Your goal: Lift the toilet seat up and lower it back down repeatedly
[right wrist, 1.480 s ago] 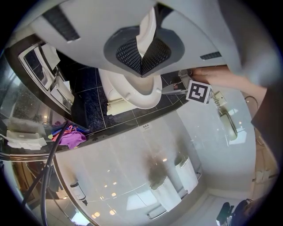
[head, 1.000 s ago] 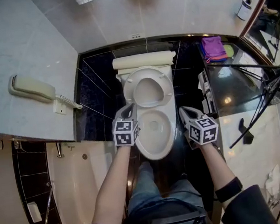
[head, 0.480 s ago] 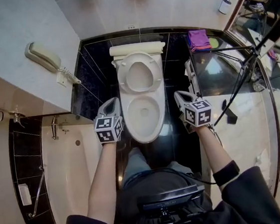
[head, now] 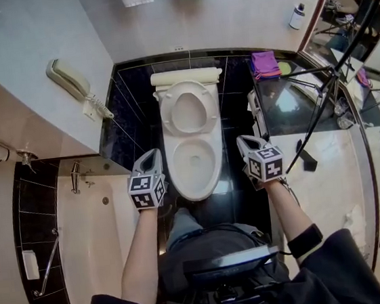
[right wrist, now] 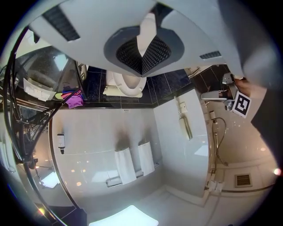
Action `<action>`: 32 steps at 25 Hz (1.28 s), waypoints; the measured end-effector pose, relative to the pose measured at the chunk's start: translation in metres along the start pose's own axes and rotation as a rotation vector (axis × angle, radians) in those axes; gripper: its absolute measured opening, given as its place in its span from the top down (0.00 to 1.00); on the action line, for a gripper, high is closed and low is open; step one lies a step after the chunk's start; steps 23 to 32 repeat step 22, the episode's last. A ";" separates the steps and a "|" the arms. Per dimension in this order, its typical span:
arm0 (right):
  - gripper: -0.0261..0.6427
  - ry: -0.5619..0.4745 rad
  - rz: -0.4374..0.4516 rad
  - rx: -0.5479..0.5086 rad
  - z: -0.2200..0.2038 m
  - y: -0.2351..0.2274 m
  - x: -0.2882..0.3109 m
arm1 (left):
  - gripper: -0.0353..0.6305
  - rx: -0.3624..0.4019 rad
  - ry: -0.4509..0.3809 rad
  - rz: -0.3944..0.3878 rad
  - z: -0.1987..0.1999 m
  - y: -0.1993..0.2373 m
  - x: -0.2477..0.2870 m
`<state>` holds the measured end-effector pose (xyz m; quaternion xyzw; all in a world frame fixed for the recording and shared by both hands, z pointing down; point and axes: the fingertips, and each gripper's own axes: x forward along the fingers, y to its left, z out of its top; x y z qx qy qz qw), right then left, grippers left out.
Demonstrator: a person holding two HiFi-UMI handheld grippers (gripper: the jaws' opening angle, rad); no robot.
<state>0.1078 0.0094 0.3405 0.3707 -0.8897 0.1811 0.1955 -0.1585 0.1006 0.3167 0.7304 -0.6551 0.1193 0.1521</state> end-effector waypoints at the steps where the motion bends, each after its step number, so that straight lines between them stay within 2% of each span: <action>1: 0.94 0.003 -0.002 0.004 -0.003 -0.001 -0.001 | 0.95 0.000 0.000 0.001 -0.002 -0.001 -0.003; 7: 0.94 0.010 0.005 0.018 -0.014 0.000 -0.006 | 0.95 -0.001 0.016 0.006 -0.009 -0.002 -0.011; 32: 0.94 0.019 0.017 0.016 -0.016 -0.001 -0.003 | 0.95 -0.012 0.033 0.013 -0.017 0.002 -0.014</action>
